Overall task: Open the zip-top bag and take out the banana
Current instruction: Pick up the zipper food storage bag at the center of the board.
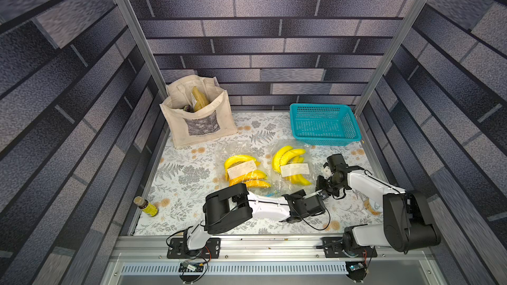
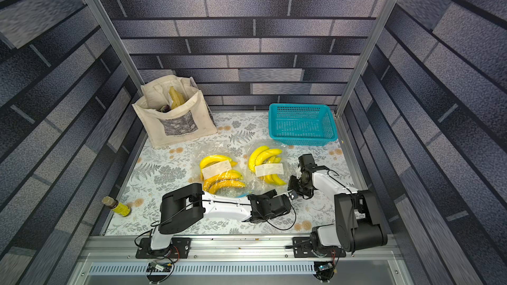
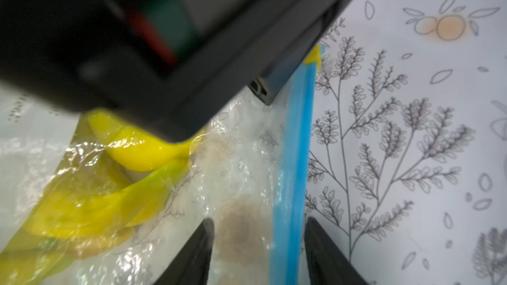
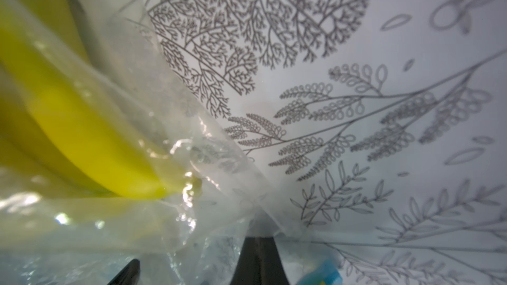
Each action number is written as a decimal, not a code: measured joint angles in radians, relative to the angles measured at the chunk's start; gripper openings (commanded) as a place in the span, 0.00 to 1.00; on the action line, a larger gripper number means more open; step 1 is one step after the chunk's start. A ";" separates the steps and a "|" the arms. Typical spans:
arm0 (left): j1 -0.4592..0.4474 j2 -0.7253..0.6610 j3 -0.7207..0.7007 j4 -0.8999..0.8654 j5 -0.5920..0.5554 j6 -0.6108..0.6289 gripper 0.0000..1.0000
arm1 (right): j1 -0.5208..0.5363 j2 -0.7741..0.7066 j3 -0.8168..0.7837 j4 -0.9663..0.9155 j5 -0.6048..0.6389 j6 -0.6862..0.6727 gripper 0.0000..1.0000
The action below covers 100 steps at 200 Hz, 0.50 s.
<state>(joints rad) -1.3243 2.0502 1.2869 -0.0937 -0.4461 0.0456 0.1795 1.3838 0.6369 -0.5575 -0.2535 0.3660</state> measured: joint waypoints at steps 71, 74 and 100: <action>0.055 -0.113 -0.064 0.059 0.050 -0.020 0.02 | 0.005 -0.200 0.003 0.021 0.016 0.038 0.85; 0.056 -0.125 -0.069 0.064 0.056 -0.020 0.02 | 0.005 -0.220 0.003 0.026 0.019 0.035 0.86; 0.101 -0.208 -0.110 0.075 0.087 -0.044 0.03 | 0.005 -0.418 -0.003 0.061 0.058 0.022 0.92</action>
<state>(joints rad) -1.2228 1.8420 1.1770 -0.0185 -0.3592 0.0013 0.1841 0.9661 0.6342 -0.4961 -0.1951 0.3882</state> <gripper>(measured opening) 0.045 0.906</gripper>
